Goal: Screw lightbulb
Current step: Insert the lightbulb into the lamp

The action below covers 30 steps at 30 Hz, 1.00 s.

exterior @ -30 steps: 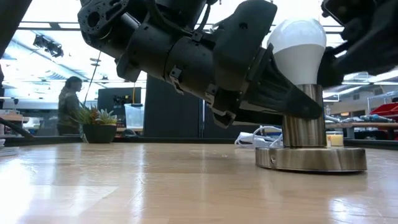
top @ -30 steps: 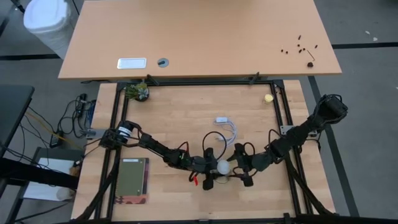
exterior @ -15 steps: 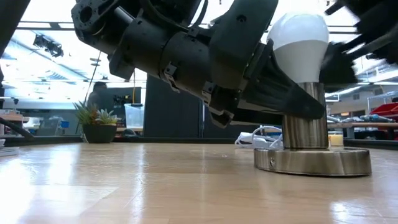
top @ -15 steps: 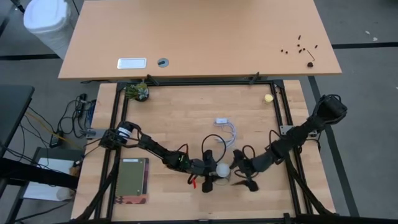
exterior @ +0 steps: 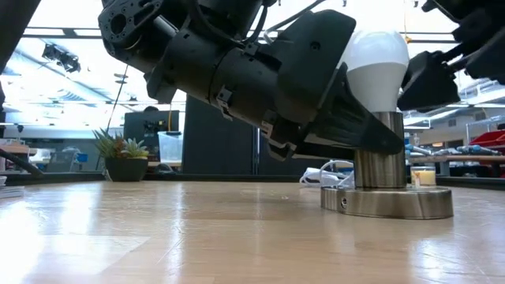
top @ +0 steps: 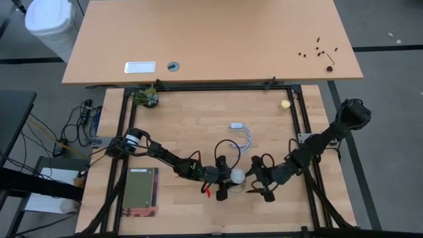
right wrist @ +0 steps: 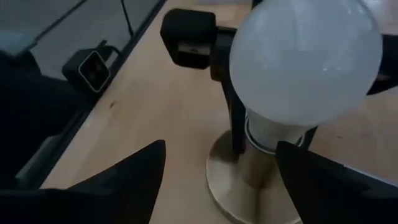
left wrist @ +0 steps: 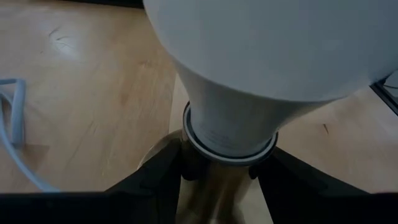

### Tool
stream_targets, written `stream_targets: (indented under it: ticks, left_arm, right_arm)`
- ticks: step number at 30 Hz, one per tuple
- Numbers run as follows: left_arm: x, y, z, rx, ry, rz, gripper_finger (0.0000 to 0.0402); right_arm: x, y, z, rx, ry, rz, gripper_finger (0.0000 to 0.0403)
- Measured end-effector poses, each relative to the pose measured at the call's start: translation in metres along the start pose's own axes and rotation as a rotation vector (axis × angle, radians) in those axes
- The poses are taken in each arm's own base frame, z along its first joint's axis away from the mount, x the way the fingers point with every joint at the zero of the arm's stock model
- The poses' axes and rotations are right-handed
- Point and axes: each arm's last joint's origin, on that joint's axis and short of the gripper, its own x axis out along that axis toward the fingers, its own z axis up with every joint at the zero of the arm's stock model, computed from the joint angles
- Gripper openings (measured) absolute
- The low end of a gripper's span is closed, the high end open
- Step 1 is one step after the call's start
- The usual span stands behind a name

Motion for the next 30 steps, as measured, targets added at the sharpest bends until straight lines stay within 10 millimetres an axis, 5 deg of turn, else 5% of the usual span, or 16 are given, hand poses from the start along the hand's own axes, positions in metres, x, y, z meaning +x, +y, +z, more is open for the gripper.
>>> stream_targets:
  ticks: [9,16,30]
  left_arm:
    - [0.000,-0.001,0.000,0.006,0.001,-0.010,0.0189]
    - [0.000,-0.001,0.000,0.003,-0.005,-0.008,0.0188]
    - [0.000,0.000,0.001,-0.016,-0.011,0.000,0.0189]
  right_arm:
    - [-0.012,-0.010,0.042,-0.091,0.369,-0.106,0.0314]
    - [-0.019,-0.009,0.085,-0.154,0.389,-0.082,0.0327]
    - [-0.001,-0.017,0.124,-0.157,0.572,-0.050,0.0352]
